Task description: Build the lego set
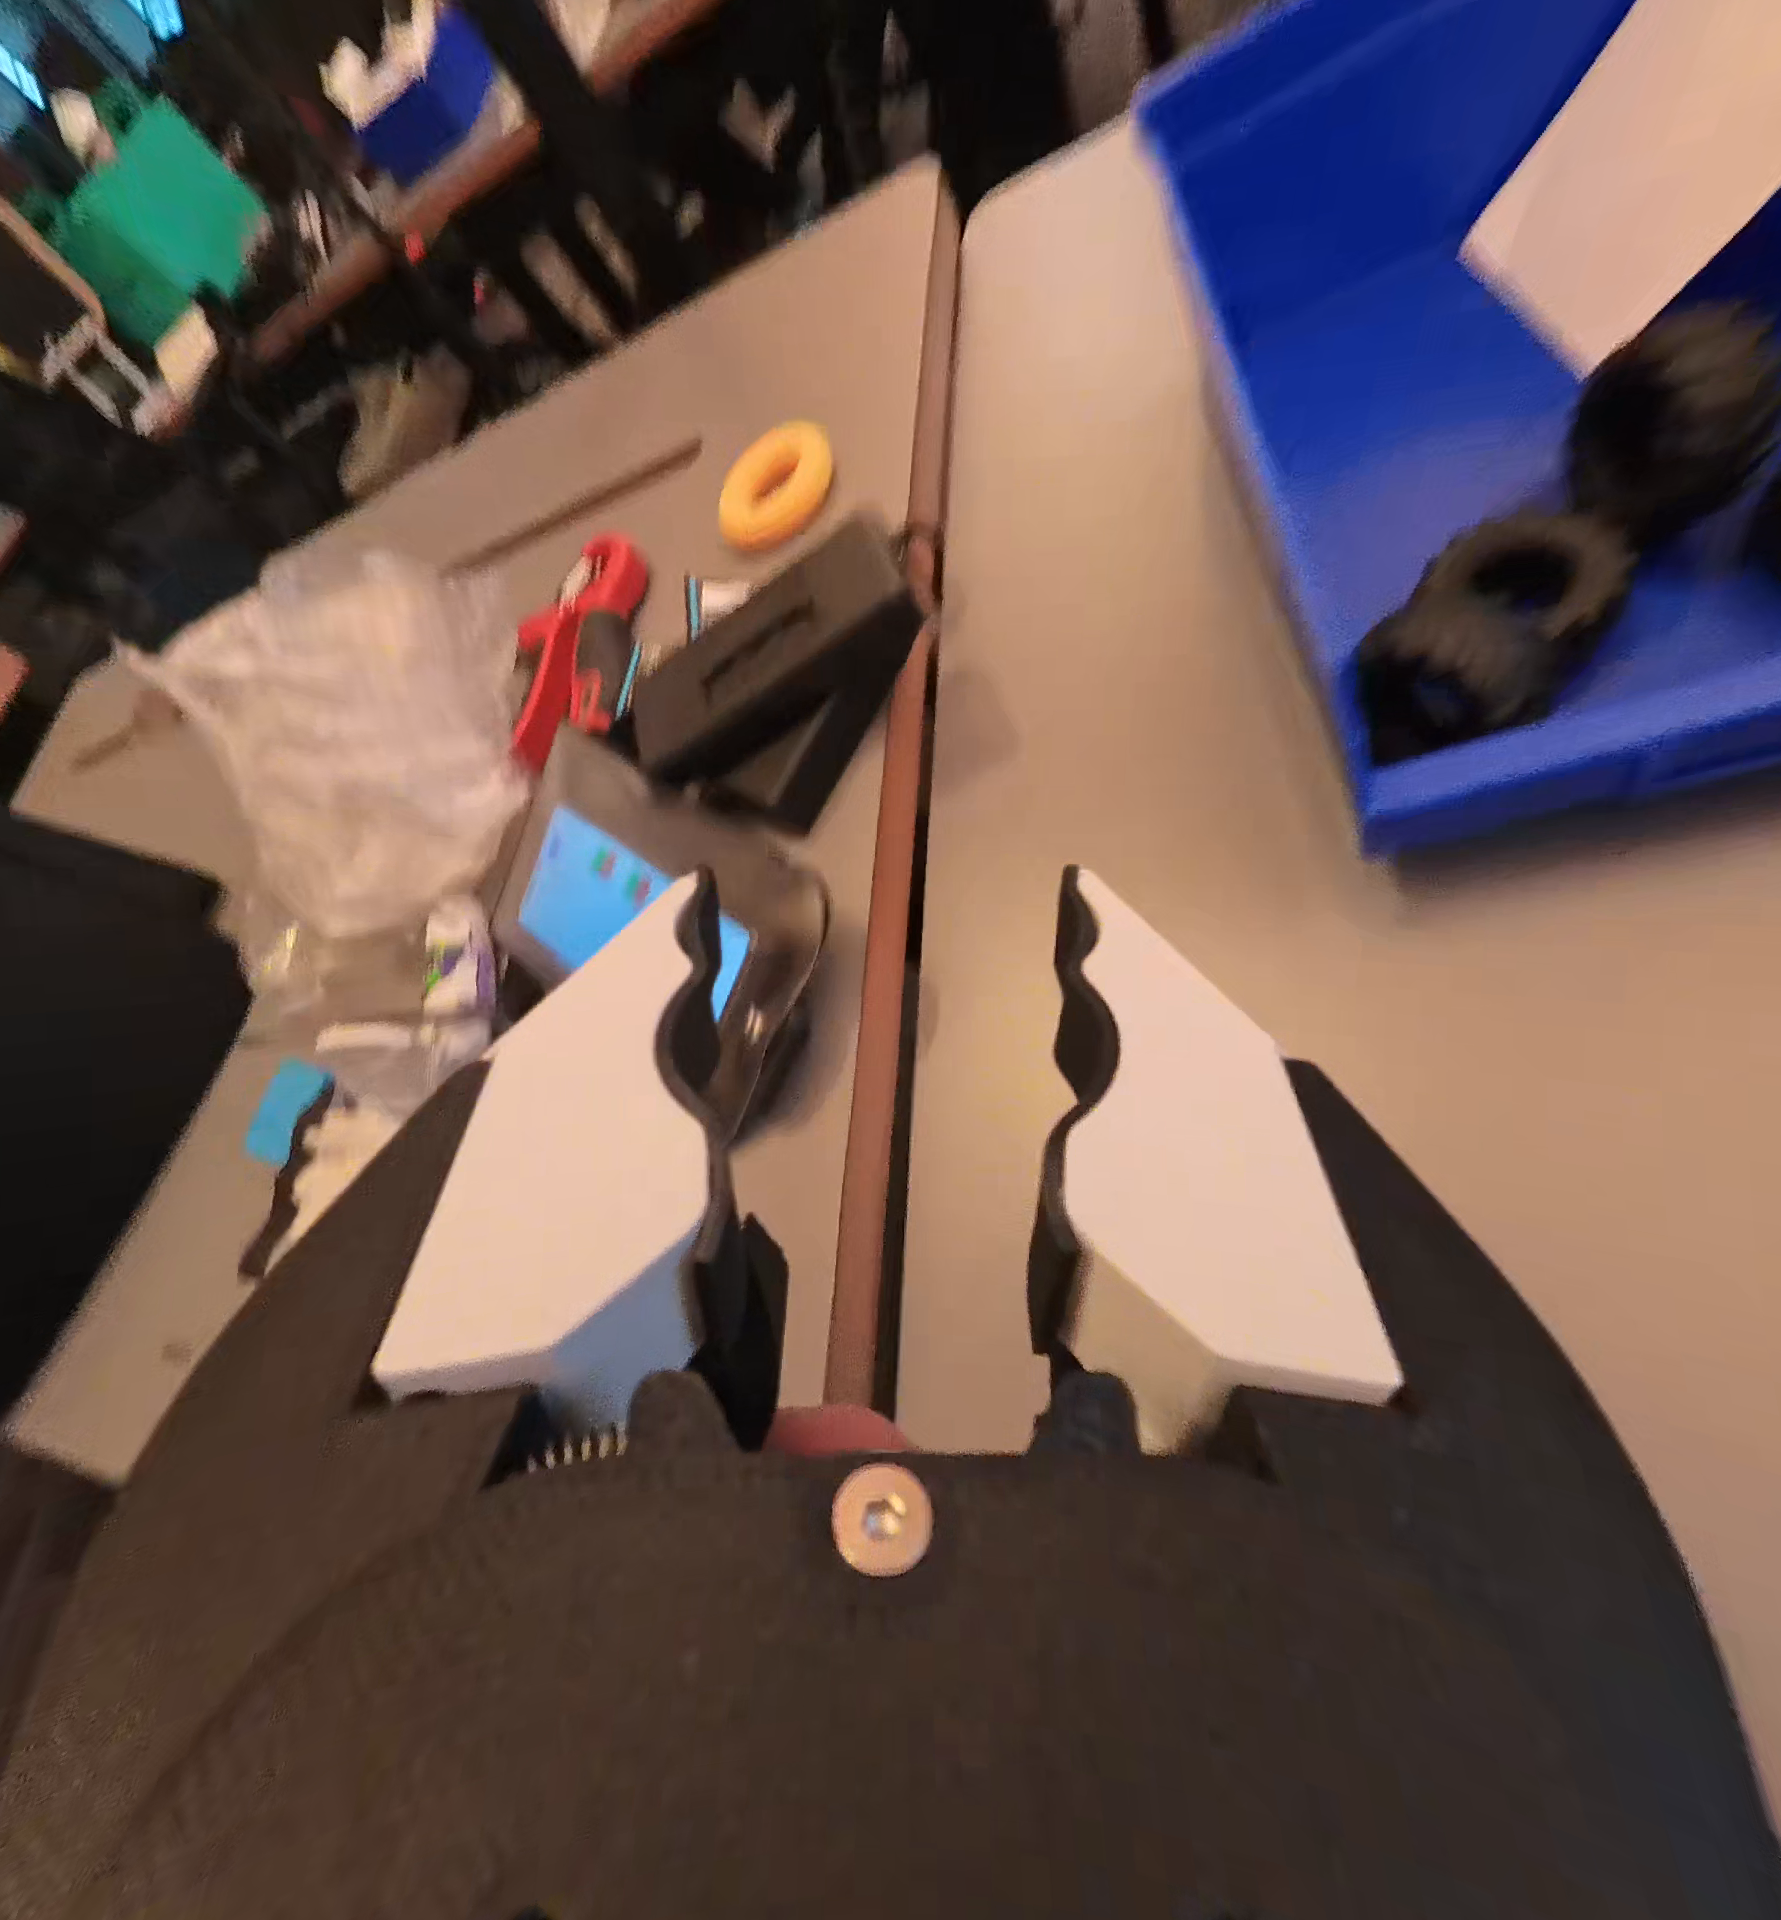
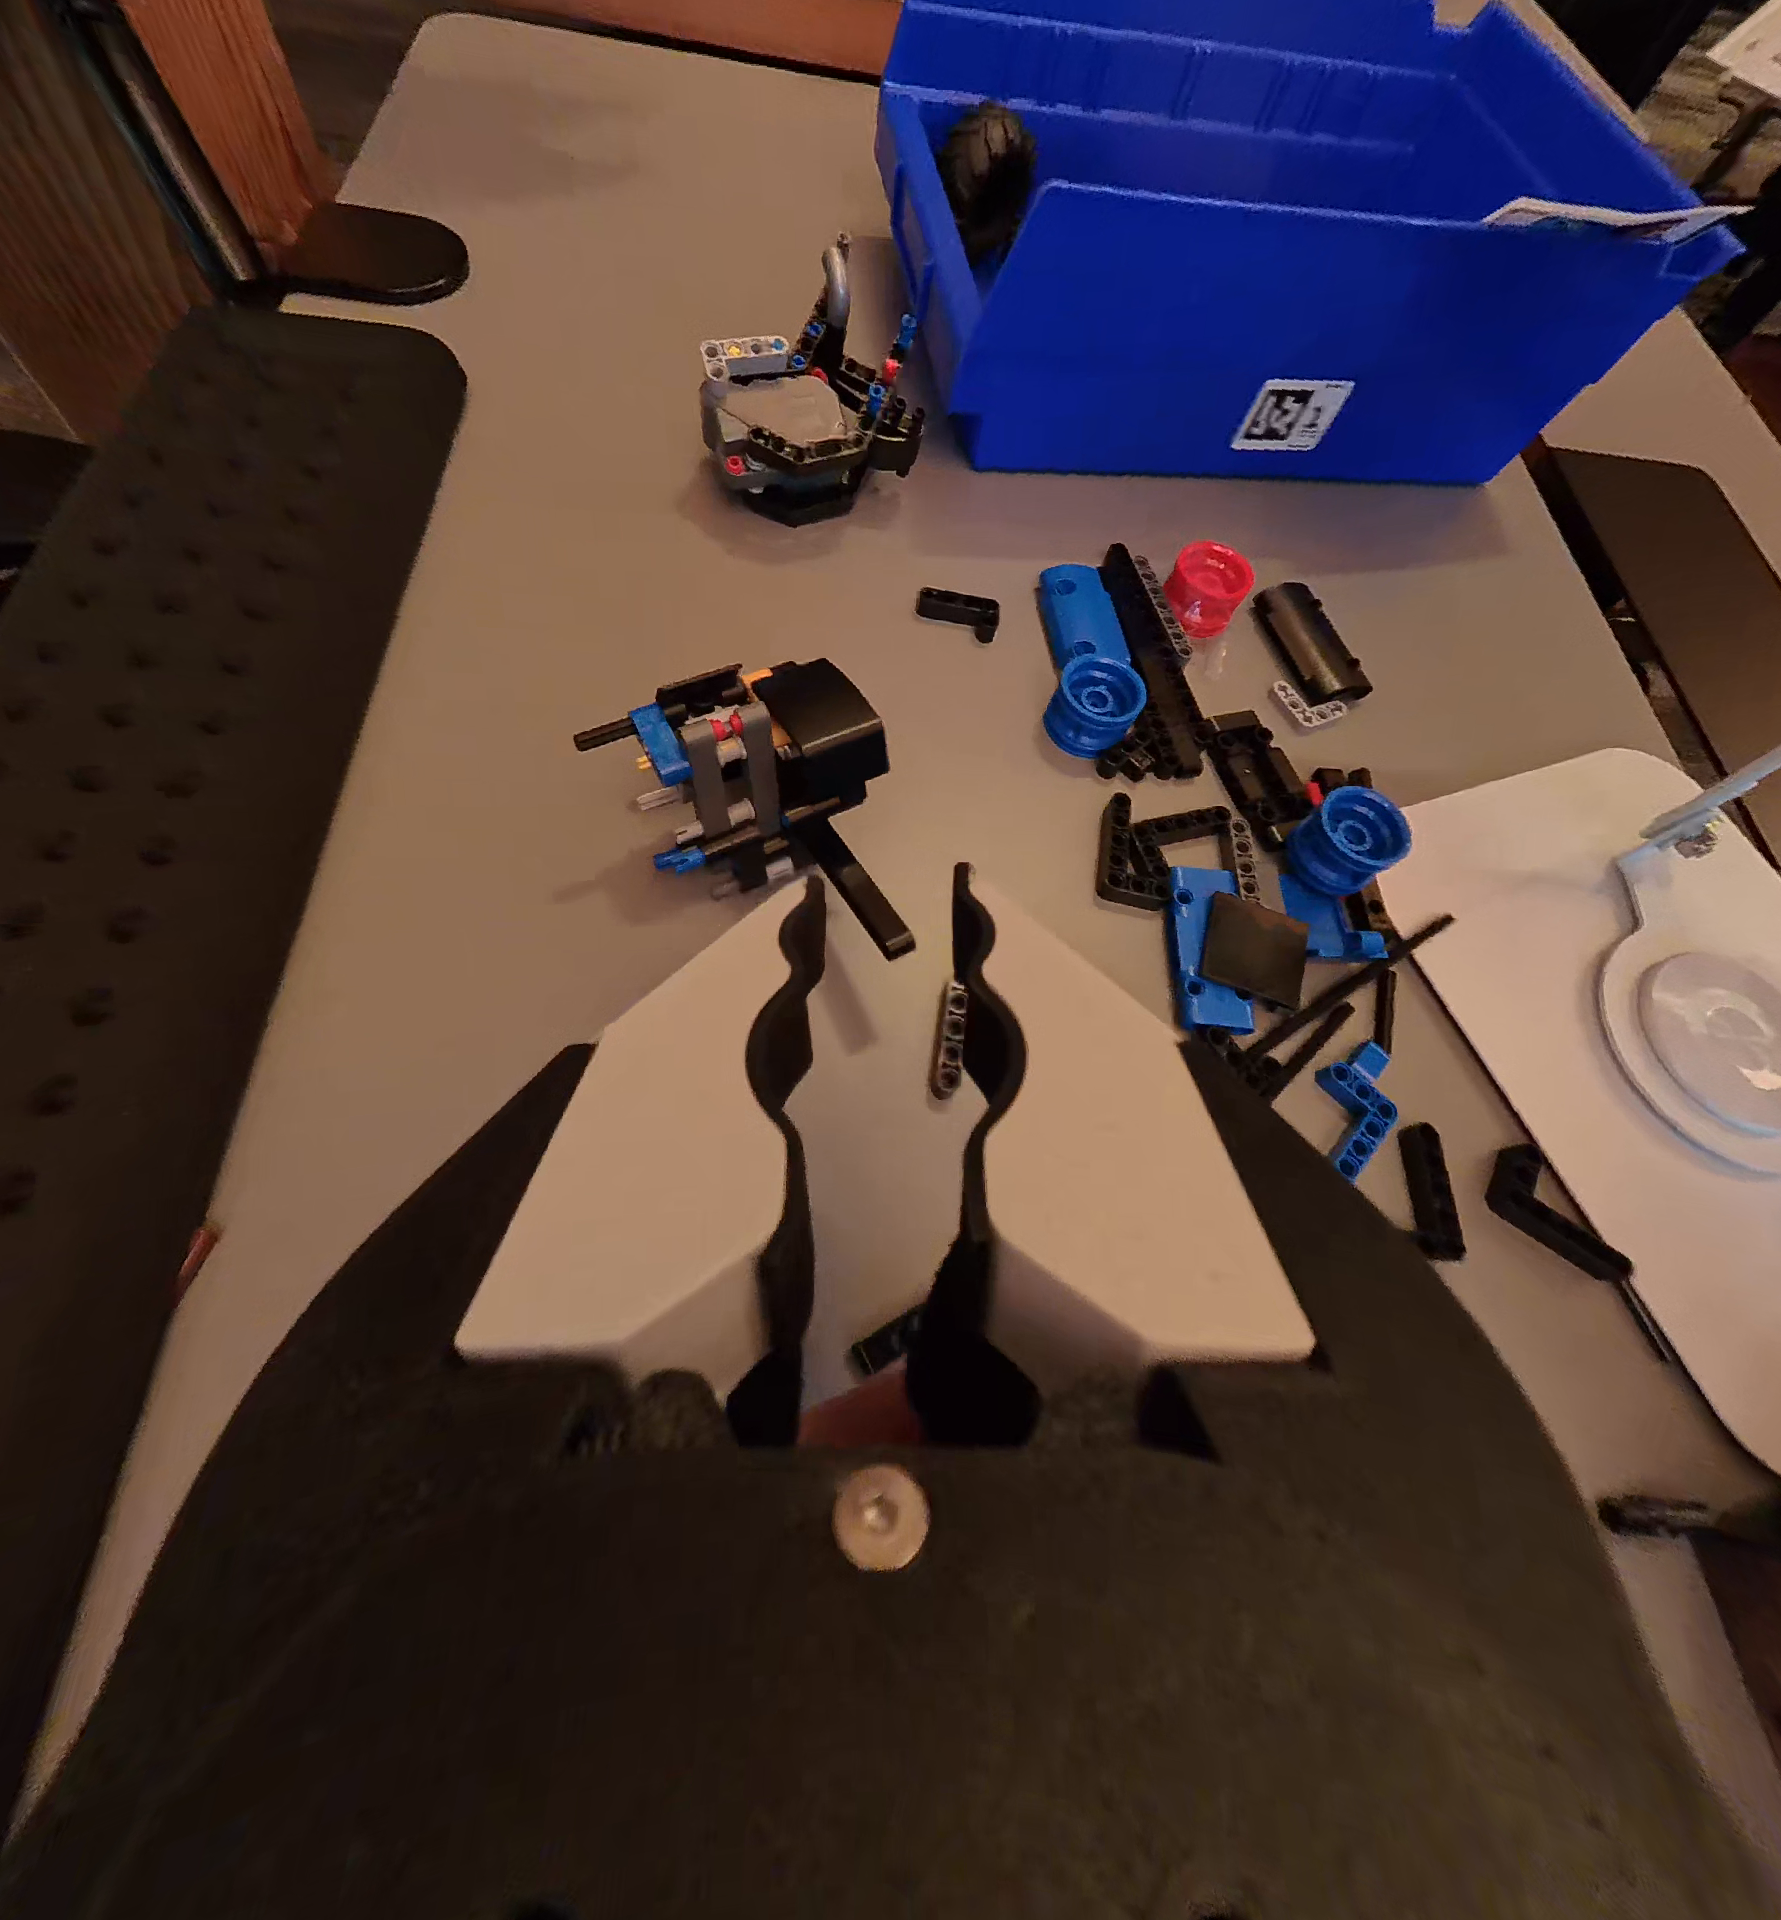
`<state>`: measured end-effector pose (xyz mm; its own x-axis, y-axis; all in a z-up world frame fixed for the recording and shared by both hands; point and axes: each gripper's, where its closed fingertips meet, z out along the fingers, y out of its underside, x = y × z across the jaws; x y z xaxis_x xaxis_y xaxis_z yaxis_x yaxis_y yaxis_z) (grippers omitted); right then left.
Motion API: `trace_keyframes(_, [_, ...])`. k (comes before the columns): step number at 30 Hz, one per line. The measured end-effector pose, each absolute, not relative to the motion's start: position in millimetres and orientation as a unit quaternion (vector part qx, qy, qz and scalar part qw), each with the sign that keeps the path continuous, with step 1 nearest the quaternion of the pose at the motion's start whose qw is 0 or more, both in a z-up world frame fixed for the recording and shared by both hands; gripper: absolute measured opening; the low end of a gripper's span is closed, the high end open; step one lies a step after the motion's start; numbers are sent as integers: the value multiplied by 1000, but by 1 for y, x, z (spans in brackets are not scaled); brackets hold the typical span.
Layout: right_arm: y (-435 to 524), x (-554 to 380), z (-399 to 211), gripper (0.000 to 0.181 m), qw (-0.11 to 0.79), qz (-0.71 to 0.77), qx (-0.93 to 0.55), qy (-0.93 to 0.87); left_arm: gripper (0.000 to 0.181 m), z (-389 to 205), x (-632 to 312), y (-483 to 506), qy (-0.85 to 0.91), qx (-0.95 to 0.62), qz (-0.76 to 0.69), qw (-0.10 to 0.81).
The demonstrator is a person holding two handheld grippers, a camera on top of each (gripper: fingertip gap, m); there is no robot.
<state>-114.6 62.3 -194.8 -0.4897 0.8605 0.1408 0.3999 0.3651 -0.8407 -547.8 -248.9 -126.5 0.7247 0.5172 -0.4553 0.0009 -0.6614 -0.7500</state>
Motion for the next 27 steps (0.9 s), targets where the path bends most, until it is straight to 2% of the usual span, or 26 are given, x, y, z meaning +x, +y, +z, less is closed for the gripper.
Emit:
trace_keyframes(6, [119,-106,-165,35,380,319,-461,-736,54,-106,-471,-137,-2,-824,312,473])
trace_keyframes(13, [198,-73,-145,44,436,223,-528,-693,55,-145,-402,-38,127,-841,277,447])
trace_keyframes(20, [287,35,-117,43,464,109,-613,-630,53,-161,-390,-15,123,-836,232,482])
trace_keyframes(27, [324,128,-141,44,422,69,-692,-581,54,-195,-402,-18,88,-855,221,461])
